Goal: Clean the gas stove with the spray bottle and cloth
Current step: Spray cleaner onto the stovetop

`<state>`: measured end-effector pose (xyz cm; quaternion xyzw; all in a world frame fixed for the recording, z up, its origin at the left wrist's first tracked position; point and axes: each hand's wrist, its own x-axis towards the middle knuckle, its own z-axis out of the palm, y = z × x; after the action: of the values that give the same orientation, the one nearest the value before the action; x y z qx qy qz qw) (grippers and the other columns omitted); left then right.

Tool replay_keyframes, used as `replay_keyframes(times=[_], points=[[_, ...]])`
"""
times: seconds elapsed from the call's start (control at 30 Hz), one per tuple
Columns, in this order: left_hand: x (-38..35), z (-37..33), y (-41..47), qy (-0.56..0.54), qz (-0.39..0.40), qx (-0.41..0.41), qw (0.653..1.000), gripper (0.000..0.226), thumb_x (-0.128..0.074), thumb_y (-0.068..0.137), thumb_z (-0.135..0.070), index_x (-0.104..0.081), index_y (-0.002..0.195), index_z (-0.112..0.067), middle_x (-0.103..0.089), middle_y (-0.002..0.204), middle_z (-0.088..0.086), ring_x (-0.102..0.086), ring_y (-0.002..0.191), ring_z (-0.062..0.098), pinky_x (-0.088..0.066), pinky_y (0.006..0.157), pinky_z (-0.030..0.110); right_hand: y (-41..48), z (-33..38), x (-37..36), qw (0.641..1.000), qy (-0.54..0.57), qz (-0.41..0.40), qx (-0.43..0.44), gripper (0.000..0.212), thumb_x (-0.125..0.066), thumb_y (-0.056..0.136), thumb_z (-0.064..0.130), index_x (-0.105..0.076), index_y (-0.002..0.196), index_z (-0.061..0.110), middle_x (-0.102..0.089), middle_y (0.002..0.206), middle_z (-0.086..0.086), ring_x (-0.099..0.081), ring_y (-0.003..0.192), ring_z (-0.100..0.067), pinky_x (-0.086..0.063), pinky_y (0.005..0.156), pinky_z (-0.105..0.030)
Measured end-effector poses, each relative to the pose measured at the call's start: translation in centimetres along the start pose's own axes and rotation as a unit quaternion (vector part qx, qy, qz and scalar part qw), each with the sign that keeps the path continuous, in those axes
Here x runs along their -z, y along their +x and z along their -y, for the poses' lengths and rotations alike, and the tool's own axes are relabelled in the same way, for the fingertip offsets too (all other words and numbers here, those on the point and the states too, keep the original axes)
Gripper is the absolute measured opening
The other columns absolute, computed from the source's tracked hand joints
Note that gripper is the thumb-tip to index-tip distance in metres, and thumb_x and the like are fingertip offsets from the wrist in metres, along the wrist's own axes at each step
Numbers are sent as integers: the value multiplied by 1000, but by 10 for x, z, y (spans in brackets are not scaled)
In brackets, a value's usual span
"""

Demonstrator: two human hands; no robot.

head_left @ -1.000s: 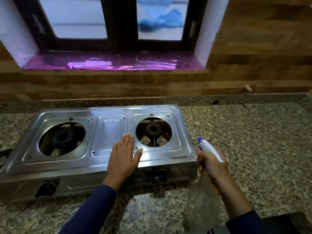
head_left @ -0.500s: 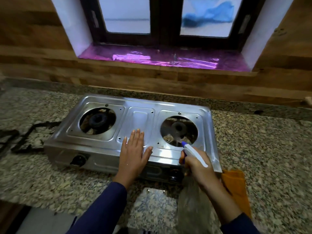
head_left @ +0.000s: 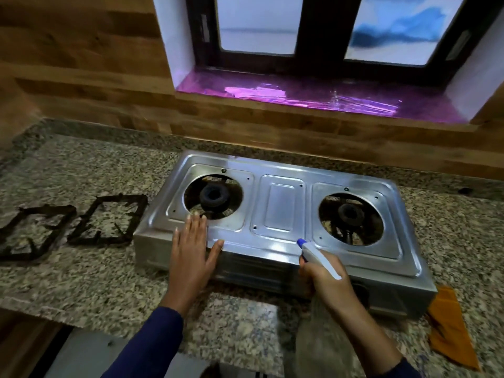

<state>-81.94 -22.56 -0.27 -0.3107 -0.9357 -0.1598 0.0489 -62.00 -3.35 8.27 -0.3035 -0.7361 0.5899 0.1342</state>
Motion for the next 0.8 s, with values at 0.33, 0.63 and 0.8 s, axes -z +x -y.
replay_keyframes(times=[0.33,0.63,0.8], points=[[17,72,9,-17,-21,2,1000,76,-19,97,-62,-16,156,-13,-12,164,5,-2,152,17,-5,123,44,-14,24,-100,997,-29,70,-30,19,-51,64,16,-52,71,-2,-45,63,-10,-45,53,-21,-42,47,-32],[26,121,-3,13,-13,31,999,80,-21,98,-61,-1,157,-11,2,165,7,6,152,20,-7,122,49,-9,44,-177,995,-25,96,31,14,-51,69,12,-48,70,-2,-43,63,-9,-43,55,-21,-41,47,-35],[30,137,0,-13,-10,46,999,78,-20,98,-61,-2,157,-13,2,165,6,7,152,20,-9,122,51,6,48,-198,998,1,32,52,16,-49,70,8,-39,63,-1,-35,56,-5,-34,51,-21,-27,49,-40]])
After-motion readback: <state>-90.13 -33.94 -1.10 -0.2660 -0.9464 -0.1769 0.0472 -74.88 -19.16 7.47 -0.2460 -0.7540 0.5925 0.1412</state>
